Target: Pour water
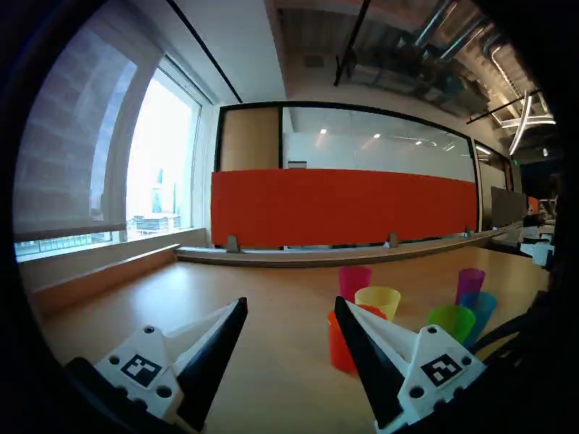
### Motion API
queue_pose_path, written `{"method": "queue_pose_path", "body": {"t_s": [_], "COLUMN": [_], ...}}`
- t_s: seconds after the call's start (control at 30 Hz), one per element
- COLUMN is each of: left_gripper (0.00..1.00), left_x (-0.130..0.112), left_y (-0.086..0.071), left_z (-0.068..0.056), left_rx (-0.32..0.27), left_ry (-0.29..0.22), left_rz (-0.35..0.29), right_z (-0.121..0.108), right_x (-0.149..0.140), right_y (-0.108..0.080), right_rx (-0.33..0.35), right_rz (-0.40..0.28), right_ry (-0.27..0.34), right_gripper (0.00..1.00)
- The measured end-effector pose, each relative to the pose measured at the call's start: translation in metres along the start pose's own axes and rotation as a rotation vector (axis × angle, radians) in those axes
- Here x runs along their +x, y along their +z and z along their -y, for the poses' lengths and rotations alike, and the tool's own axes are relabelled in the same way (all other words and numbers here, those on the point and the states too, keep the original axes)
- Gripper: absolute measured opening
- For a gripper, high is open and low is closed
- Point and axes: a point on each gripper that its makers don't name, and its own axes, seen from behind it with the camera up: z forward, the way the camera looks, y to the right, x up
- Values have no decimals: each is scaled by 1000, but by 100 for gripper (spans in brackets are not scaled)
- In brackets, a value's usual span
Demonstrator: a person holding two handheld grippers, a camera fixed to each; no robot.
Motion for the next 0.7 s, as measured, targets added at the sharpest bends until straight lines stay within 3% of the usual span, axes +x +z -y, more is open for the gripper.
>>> {"method": "queue_pose_path", "body": {"t_s": [0.27,0.7], "left_gripper": [89,89], "left_x": [14,56], "left_y": [-2,8], "left_z": [1,5], "left_rx": [-8,-28], "left_ry": [-22,0], "left_rz": [-3,21], "right_z": [7,9], "right_x": [16,68], "right_y": [4,9], "right_rx": [18,37], "right_rz": [-12,0], "right_ry": [-13,-59], "right_gripper": [99,99]}}
